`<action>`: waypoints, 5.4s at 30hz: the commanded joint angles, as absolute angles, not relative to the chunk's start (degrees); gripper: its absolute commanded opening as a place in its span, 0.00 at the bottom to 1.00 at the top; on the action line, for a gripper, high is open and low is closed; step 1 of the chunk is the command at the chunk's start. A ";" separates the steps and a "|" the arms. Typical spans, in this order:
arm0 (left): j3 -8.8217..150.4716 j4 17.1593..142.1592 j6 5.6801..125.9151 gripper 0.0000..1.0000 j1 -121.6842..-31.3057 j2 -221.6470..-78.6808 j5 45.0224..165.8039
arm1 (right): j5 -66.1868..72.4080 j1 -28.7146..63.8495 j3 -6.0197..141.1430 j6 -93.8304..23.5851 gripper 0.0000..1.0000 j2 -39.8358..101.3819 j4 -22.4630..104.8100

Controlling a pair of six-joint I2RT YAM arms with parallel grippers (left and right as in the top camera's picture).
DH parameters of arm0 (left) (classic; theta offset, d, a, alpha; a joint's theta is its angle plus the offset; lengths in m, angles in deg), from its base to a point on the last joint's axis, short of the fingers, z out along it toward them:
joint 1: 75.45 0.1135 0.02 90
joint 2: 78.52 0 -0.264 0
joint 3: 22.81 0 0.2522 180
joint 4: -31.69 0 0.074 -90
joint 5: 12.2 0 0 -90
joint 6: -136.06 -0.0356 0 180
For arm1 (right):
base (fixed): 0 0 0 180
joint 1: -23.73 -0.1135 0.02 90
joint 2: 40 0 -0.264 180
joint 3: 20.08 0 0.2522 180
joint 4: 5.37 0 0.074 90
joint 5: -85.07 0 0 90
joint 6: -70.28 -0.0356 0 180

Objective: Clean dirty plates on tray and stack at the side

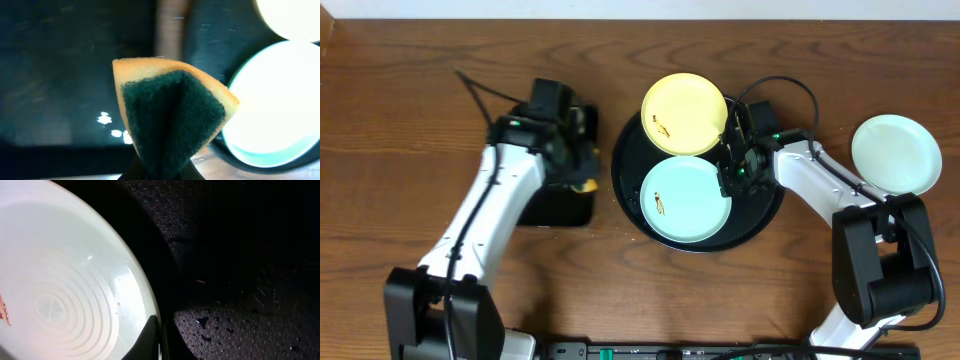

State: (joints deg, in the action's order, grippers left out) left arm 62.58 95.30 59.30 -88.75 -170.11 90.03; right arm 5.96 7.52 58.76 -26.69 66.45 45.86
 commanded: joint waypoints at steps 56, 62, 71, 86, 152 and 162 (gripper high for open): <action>62.30 80.87 50.14 0.08 -108.05 -201.23 86.22 | 4.48 6.78 58.37 -26.49 0.01 66.52 45.80; 62.30 83.63 50.16 0.08 -108.05 -202.59 86.38 | 4.48 6.78 58.39 -26.49 0.01 66.52 45.82; 61.25 84.59 50.18 0.08 -108.05 -202.63 92.08 | 4.26 6.82 58.37 -26.49 0.01 66.52 45.82; 58.45 85.00 53.66 0.08 -108.05 -202.63 94.38 | 4.26 6.82 58.39 -26.49 0.01 66.52 45.86; 58.65 93.86 63.08 0.08 -82.84 -169.19 83.08 | -2.71 8.92 62.83 -23.17 0.01 53.01 49.56; 58.65 93.86 61.07 0.08 -82.84 -169.19 79.36 | -23.22 5.99 62.83 -16.78 0.01 38.52 46.30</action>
State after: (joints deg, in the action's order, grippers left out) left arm 58.89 93.68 62.51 -82.89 -169.06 82.11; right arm -14.19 7.48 62.00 -19.89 40.42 46.91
